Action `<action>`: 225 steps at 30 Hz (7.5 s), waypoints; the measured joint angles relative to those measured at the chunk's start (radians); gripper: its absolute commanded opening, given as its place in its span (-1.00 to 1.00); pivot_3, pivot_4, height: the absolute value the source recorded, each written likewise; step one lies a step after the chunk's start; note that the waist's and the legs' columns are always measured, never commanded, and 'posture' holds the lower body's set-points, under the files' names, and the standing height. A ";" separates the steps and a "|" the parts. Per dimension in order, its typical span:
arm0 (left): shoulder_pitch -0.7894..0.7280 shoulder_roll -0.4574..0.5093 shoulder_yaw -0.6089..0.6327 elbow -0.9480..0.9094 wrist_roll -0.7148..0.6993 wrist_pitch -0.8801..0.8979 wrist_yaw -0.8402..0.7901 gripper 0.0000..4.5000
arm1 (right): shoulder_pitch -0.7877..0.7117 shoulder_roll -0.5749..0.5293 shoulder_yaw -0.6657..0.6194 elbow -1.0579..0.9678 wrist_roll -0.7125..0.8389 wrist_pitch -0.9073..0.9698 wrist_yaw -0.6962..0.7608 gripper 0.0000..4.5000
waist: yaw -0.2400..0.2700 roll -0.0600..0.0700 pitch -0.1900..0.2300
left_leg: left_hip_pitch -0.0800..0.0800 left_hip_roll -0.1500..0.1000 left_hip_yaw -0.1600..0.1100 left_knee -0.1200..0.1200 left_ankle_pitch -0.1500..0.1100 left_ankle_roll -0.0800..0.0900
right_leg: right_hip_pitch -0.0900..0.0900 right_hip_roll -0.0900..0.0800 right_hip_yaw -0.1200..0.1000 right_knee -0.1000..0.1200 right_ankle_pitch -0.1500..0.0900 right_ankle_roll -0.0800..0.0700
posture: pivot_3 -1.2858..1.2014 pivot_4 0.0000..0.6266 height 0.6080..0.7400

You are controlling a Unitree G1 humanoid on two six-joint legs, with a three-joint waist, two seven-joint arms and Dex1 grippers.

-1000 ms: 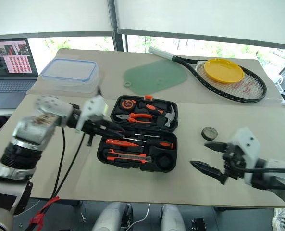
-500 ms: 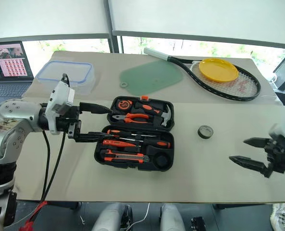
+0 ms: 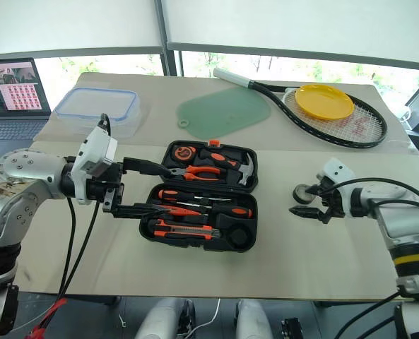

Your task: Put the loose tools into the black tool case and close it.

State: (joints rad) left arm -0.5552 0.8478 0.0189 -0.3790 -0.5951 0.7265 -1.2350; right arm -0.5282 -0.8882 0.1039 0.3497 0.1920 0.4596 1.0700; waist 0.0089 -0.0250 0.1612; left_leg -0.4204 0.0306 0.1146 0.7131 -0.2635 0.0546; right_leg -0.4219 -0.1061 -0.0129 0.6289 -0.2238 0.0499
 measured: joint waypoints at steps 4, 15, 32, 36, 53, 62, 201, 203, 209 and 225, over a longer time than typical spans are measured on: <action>0.000 0.007 -0.001 0.000 0.000 0.000 0.004 1.00 | -0.013 0.020 0.009 0.048 -0.024 -0.026 -0.002 0.39 | 0.001 0.000 0.000 | 0.000 0.000 0.000 0.000 0.000 0.000 | 0.000 0.000 0.000 0.000 0.000 0.000 | 0.03 -0.52 0.98; -0.017 0.027 -0.023 0.000 0.001 -0.003 0.002 1.00 | 0.021 0.033 -0.065 0.000 0.041 0.031 0.028 -0.96 | 0.000 0.000 0.000 | 0.000 0.001 0.000 0.000 0.000 0.000 | 0.000 0.000 0.000 0.000 0.000 0.000 | 0.03 -0.52 0.98; 0.005 0.070 -0.068 -0.002 0.007 -0.030 -0.042 1.00 | 0.194 0.008 0.062 -0.818 0.236 0.187 0.096 -0.96 | 0.004 0.000 0.000 | 0.000 0.001 0.000 0.001 -0.004 0.006 | -0.001 0.000 -0.001 0.000 0.000 0.000 | 0.03 -0.52 0.98; 0.005 0.076 -0.068 -0.002 0.007 -0.031 -0.043 1.00 | 0.195 0.008 0.118 -0.810 0.179 0.148 0.085 -0.81 | 0.003 0.000 0.000 | -0.001 0.001 0.000 0.000 0.000 0.000 | -0.001 0.000 -0.001 0.001 0.000 0.000 | 0.03 -0.52 0.98; 0.026 0.096 -0.065 0.000 0.020 -0.041 -0.025 1.00 | 0.181 -0.025 0.045 -0.842 0.273 0.201 0.123 0.98 | 0.004 0.000 0.000 | -0.001 0.001 -0.001 0.000 -0.002 0.003 | 0.000 0.000 -0.001 0.000 0.000 0.000 | 0.03 -0.52 0.98; 0.175 0.096 0.001 0.244 0.174 -0.168 0.120 0.04 | 0.217 -0.053 -0.169 -0.649 0.334 0.295 0.029 0.07 | 0.004 0.000 0.000 | -0.001 0.001 0.000 0.000 -0.004 0.007 | -0.001 0.000 -0.001 0.000 0.000 -0.001 | 0.03 -0.52 0.98; 0.155 -0.051 0.047 0.437 0.293 -0.333 0.351 -0.05 | 0.896 -0.123 -0.340 -0.877 0.339 -0.209 0.066 -0.99 | 0.019 -0.002 0.000 | 0.005 0.001 0.000 -0.005 -0.001 0.007 | 0.003 -0.002 -0.003 -0.003 0.002 -0.003 | 0.03 -0.52 0.98; 0.026 -0.109 -0.059 0.554 0.362 -0.411 0.305 -0.39 | 0.823 -0.122 -0.269 -0.886 0.330 -0.192 0.070 -1.00 | 0.023 -0.002 0.000 | 0.004 -0.001 0.000 -0.004 0.000 0.006 | 0.002 -0.002 -0.002 -0.002 0.002 -0.003 | 0.03 -0.52 0.98; -0.072 -0.207 -0.201 0.684 0.436 -0.531 0.180 -0.99 | 0.677 -0.072 -0.138 -0.885 0.290 -0.136 0.030 -1.00 | 0.005 -0.002 0.000 | -0.001 0.000 0.000 -0.003 0.000 0.007 | -0.001 -0.001 -0.002 -0.002 0.002 -0.003 | 0.03 -0.52 0.98; -0.003 -0.095 -0.234 0.483 0.415 -0.395 -0.086 -0.99 | 0.525 0.045 -0.158 -0.745 0.146 -0.052 -0.204 -1.00 | 0.014 -0.003 0.000 | -0.001 0.001 0.000 0.001 -0.002 0.009 | 0.000 -0.002 -0.002 -0.001 0.003 0.000 | 0.03 -0.52 0.98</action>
State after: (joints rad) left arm -0.5581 0.7530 -0.2154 0.1036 -0.1803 0.3318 -1.3207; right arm -0.0032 -0.8437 -0.0546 -0.3950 0.3379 0.4077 0.8661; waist 0.0230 -0.0277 0.1610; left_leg -0.4219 0.0318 0.1141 0.7140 -0.2653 0.0637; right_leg -0.4217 -0.1079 -0.0154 0.6280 -0.2204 0.0499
